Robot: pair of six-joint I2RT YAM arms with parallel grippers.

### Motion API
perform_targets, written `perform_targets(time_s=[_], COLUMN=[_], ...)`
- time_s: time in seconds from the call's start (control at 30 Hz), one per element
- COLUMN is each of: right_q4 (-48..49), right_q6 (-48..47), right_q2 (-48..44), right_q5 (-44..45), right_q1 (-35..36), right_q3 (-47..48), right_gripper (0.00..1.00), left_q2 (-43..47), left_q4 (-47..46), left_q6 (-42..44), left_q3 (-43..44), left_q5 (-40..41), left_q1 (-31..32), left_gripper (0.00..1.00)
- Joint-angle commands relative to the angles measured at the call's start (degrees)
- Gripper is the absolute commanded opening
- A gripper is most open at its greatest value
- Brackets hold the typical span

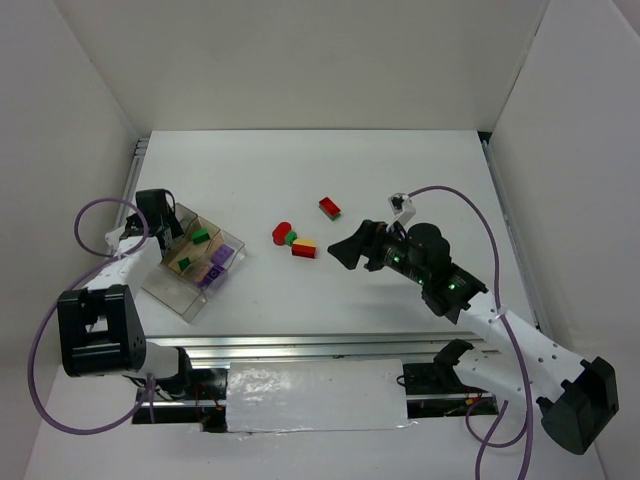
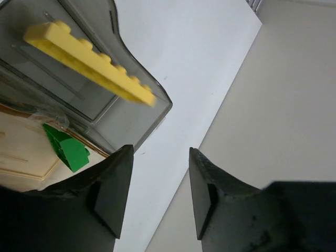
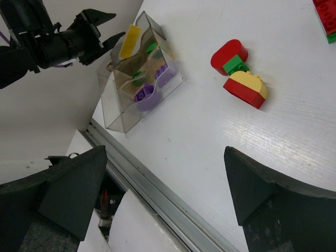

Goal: Sort the legos into containers by color

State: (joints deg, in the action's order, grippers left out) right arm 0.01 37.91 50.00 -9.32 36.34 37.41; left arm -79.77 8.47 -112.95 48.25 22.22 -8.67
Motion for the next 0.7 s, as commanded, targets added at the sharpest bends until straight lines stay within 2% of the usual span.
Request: perform_targets(time_s=[0.0, 0.1, 0.13, 0.2, 0.23, 0.27, 0.3, 0.37, 0.4, 0.43, 0.47, 0.5, 0.53, 0.6, 0.67], right_q4=[2.7, 3.0, 3.0, 2.9, 2.8, 2.5, 2.4, 1.2, 0.7, 0.4, -2.0, -3.1, -4.1, -7.6, -12.2], right_q6=[-0.2, -0.2, -0.2, -0.5, -0.6, -0.7, -0.7, -0.6, -0.5, -0.7, -1.1, -1.3, -1.5, -0.3, 2.8], right_q2=[0.6, 1.0, 1.2, 1.6, 2.3, 2.6, 2.9, 4.1, 4.5, 5.8, 6.6, 7.6, 10.1, 12.9, 17.7], right_q5=[-1.4, -1.7, -1.7, -1.1, -0.9, -0.7, -0.3, 0.8, 2.5, 3.5, 4.5, 6.6, 7.4, 9.5, 15.4], right_q1=[-0.2, -0.1, -0.1, -0.2, -0.2, -0.2, -0.2, -0.1, -0.2, -0.2, -0.2, -0.2, -0.1, -0.2, 0.3], right_q3=[-0.5, -0.6, -0.6, -0.6, -0.4, -0.1, -0.1, 0.6, 0.8, 1.2, 2.3, 3.1, 3.8, 6.4, 9.7], right_gripper=[1.0, 1.0, 1.0, 1.0, 1.0, 1.0, 1.0, 1.0, 1.0, 1.0, 1.0, 1.0, 1.0, 1.0, 1.0], left_q2=[-0.9, -1.0, -0.7, 0.6, 1.3, 2.9, 3.7, 4.4, 4.0, 3.1, 0.7, -0.6, -2.0, -3.6, -0.1], left_q4=[-2.5, -5.0, -5.5, -5.7, -5.6, -6.5, -7.2, -6.4, -5.5, -3.6, -0.8, 6.8, 10.9, 18.0, 18.1], left_q6=[-1.5, -0.2, 0.5, 3.7, 5.0, 7.4, 14.1, 22.6, 31.8, 35.9, 40.1, 47.3, 50.1, 57.1, 60.6], left_q3=[-2.2, -3.0, -2.7, -1.3, -0.6, 0.2, 2.9, 7.5, 13.7, 17.3, 21.3, 29.1, 32.3, 36.3, 33.5], left_q5=[-0.9, -2.1, -2.9, -3.3, -3.1, -3.0, -2.9, -4.8, -6.7, -10.3, -12.0, -13.8, -15.5, -17.6, -17.2], left_q1=[-0.8, -2.0, -2.6, -3.3, -3.8, -3.9, -4.0, -4.0, -3.8, -3.3, -2.6, -2.1, -0.6, 1.9, 7.4], left_gripper=[0.59, 0.69, 0.76, 0.83, 0.91, 0.94, 0.97, 0.99, 0.99, 1.0, 0.99, 1.0, 0.99, 1.0, 0.99])
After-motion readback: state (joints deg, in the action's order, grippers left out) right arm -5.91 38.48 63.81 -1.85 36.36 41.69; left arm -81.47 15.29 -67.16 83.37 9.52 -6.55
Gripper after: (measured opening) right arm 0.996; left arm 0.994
